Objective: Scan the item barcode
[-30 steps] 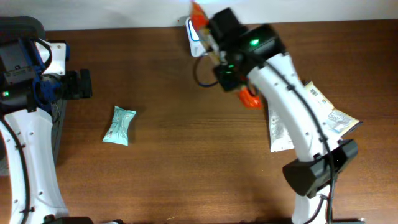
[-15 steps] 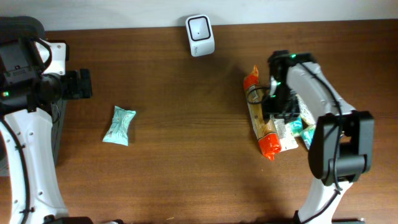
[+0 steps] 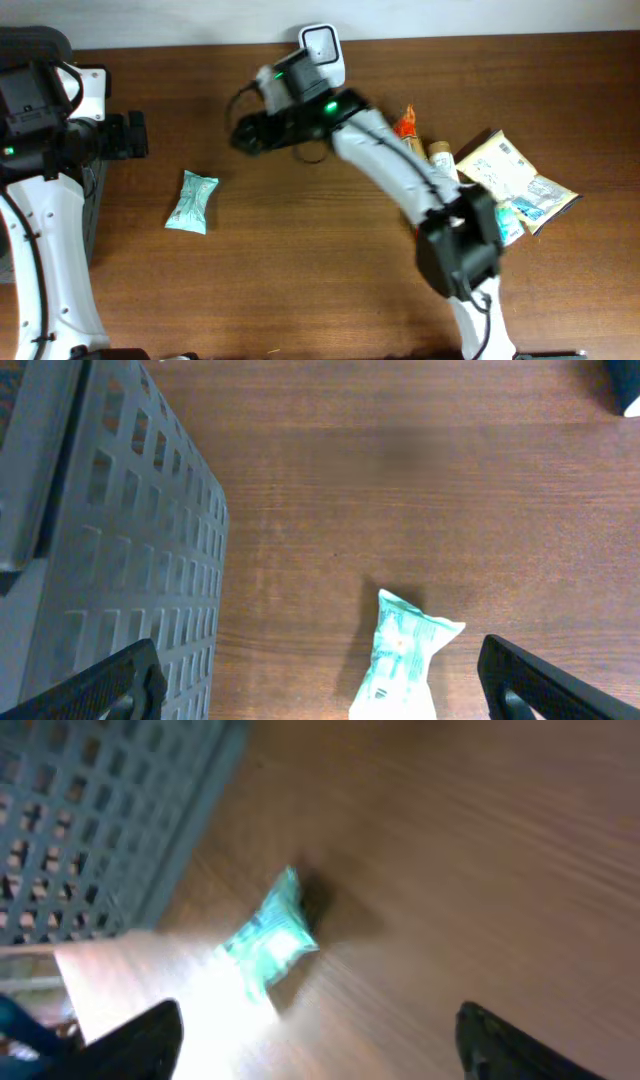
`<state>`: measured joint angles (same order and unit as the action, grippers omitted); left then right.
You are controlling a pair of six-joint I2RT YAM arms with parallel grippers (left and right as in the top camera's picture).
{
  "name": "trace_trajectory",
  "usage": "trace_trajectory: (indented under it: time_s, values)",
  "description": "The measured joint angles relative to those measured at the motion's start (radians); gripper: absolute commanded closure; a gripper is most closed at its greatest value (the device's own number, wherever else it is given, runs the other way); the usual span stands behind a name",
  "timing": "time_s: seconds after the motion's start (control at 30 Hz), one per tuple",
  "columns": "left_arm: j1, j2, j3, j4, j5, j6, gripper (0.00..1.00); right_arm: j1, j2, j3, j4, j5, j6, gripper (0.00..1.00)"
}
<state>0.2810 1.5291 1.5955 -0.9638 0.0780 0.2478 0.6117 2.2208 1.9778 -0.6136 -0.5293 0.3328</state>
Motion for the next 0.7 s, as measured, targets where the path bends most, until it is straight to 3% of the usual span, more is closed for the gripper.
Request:
trace_trajectory:
  time_s: [0.13, 0.3, 0.33, 0.47, 0.53, 0.7]
  values:
    - [0.0, 0.0, 0.0, 0.002, 0.0, 0.0, 0.01, 0.127, 0.208, 0.0, 0.225, -0.008, 0.018, 0.17]
    - [0.0, 0.0, 0.0, 0.002, 0.0, 0.0, 0.01, 0.16, 0.248, 0.0, 0.323, -0.008, 0.027, 0.18]
    - [0.0, 0.0, 0.0, 0.002, 0.0, 0.0, 0.01, 0.162, 0.272, 0.0, 0.343, -0.008, 0.039, 0.35]
    - [0.0, 0.0, 0.0, 0.002, 0.0, 0.0, 0.01, 0.163, 0.29, 0.0, 0.347, -0.023, 0.06, 0.69]
    - [0.0, 0.0, 0.0, 0.002, 0.0, 0.0, 0.01, 0.164, 0.29, 0.0, 0.343, -0.027, 0.058, 0.93]
    - [0.0, 0.0, 0.0, 0.001, 0.0, 0.0, 0.01, 0.157, 0.29, 0.007, 0.2, -0.055, 0.054, 0.96]
